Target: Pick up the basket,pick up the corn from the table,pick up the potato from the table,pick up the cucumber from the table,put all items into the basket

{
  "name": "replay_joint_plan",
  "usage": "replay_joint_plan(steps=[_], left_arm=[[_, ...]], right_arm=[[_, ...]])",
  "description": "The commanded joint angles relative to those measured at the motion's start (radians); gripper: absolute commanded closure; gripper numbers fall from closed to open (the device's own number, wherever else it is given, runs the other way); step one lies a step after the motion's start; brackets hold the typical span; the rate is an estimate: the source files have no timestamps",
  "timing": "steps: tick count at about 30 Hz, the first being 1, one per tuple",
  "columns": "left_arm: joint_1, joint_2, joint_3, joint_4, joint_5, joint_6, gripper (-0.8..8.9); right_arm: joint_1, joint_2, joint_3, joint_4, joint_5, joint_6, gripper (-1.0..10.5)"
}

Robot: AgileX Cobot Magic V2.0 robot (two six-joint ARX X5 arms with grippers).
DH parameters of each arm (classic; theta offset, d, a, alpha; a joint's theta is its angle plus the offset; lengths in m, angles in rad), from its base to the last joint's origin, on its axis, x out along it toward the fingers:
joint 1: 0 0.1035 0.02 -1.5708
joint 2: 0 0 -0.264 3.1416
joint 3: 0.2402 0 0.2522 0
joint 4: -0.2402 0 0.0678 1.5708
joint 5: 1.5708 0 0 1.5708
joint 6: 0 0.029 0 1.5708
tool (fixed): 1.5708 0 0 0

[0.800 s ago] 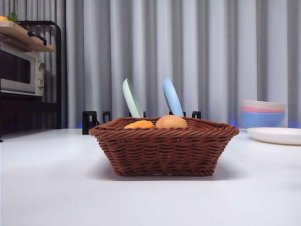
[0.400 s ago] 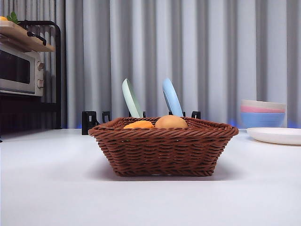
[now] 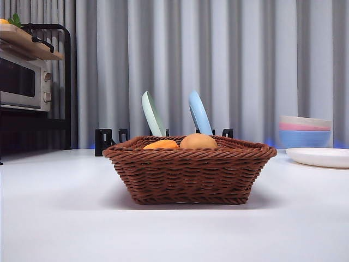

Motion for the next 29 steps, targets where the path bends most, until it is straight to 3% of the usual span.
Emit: replay_joint_plan(steps=[1, 9, 29], left_arm=[[0.003, -0.003, -0.016, 0.004, -0.002, 0.005, 8.17], [0.003, -0.002, -0.016, 0.005, -0.002, 0.005, 8.17], [0.003, -0.002, -0.016, 0.005, -0.002, 0.005, 8.17]], right_arm=[[-0.007, -0.05, -0.065, 0.01, 0.0, 0.055, 9.5], [-0.006, -0.059, -0.116, -0.019, 0.0, 0.113, 9.5], [-0.005, -0.045, -0.116, -0.019, 0.004, 0.114, 9.5]])
